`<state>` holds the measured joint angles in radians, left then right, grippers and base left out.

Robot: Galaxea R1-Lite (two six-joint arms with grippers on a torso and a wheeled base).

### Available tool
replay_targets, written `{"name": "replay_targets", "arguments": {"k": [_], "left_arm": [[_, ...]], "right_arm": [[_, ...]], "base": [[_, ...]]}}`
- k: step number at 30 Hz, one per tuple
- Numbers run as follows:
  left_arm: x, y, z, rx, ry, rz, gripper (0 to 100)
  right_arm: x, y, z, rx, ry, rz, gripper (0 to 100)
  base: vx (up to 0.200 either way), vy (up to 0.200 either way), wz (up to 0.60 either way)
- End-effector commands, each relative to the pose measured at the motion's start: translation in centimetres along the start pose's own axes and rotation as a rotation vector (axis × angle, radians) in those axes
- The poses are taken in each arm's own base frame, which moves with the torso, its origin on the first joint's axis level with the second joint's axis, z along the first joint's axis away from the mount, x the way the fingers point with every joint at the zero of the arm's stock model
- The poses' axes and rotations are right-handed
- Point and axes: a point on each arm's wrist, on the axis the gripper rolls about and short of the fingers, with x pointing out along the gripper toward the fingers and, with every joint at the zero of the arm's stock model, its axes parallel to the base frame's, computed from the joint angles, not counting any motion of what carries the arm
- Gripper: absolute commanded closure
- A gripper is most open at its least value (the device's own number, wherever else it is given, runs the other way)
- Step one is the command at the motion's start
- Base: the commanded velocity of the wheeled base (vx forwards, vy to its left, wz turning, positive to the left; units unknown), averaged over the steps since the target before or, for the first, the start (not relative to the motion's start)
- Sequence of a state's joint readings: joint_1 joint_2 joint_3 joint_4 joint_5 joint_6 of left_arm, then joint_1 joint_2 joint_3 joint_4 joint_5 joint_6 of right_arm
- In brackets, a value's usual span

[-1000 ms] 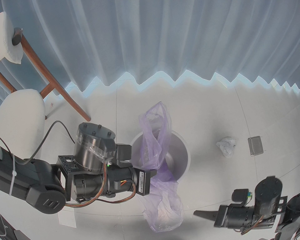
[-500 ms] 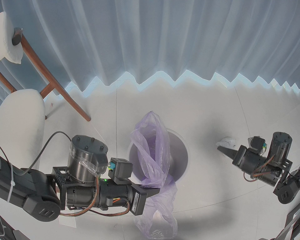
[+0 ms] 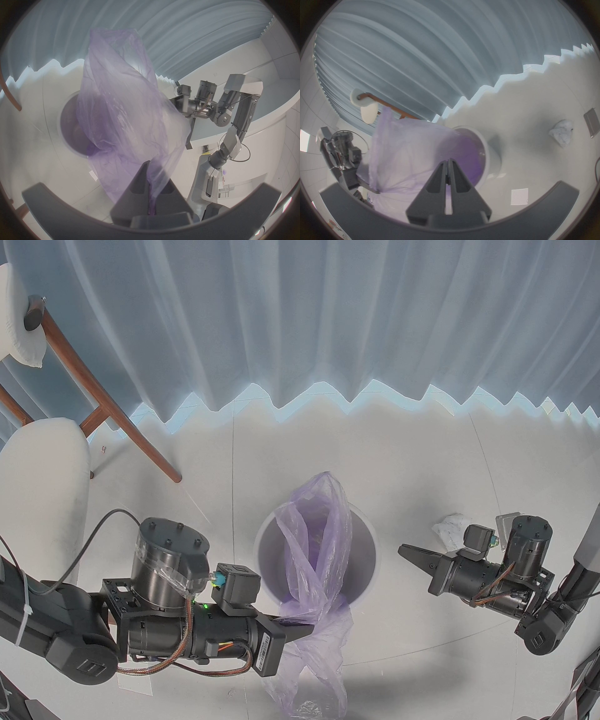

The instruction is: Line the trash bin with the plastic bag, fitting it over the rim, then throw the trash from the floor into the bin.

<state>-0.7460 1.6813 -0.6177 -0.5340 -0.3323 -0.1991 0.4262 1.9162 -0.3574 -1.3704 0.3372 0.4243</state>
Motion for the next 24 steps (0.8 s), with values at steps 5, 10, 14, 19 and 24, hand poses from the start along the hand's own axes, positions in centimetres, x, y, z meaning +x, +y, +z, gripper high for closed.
{"name": "replay_targets", "arguments": {"k": [5,10,14,19,24], "left_arm": [[0.1,0.3,0.3,-0.001,-0.017,0.006,100],[0.4,0.4,0.6,0.003,-0.027,0.005,100],[0.4,0.4,0.7,0.003,-0.030,0.005,100],[0.3,0.4,0.7,0.006,-0.040,0.004,100],[0.3,0.4,0.6,0.005,-0.038,0.005,100]], "right_arm": [[-2.5,4.2,0.6,0.095,-0.013,0.121,0],[-4.7,6.6,2.4,0.172,-0.027,0.177,0],[-6.1,9.9,4.7,0.298,0.075,0.207,0],[-5.4,11.9,6.9,0.325,0.162,0.183,0],[-3.5,11.6,6.5,0.132,0.173,0.163,0]], "base": [[0.000,0.000,0.00],[0.000,0.000,0.00],[0.000,0.000,0.00],[0.000,0.000,0.00],[0.000,0.000,0.00]]}}
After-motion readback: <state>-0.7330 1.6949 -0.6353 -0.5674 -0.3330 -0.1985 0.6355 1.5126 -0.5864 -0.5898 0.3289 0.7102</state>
